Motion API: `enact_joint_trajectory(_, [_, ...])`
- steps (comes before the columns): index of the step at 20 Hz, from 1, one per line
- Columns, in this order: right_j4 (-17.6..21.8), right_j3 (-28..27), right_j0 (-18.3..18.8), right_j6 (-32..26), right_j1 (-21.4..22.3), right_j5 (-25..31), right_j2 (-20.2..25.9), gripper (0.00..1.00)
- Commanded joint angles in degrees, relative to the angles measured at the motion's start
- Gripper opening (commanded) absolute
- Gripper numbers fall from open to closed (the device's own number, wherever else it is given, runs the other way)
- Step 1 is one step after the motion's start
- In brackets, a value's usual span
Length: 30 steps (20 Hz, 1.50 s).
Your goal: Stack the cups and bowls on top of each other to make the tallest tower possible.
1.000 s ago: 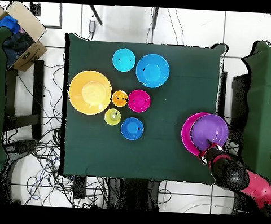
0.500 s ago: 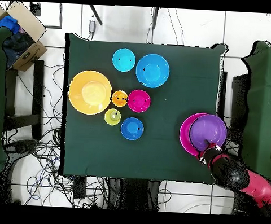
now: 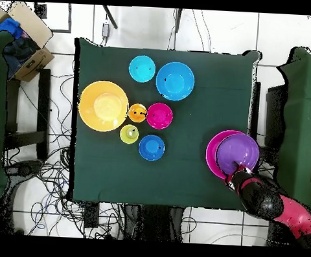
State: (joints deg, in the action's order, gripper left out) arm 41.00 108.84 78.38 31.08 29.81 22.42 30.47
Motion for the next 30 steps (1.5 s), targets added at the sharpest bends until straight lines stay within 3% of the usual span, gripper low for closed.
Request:
enact_joint_trajectory(1, [7.58,4.35,-3.22,2.10,-5.23,-2.74,-0.59,1.00])
enact_joint_trajectory(8, [8.92,5.97,-6.25,7.38,-5.43,-7.62,-2.75,1.00])
enact_joint_trajectory(17, [7.80,8.07,-10.94,11.96,-4.31,-13.98,-7.08,1.00])
enact_joint_trajectory(30, [5.24,9.58,-14.61,12.62,-3.54,-18.35,-11.06,1.00])
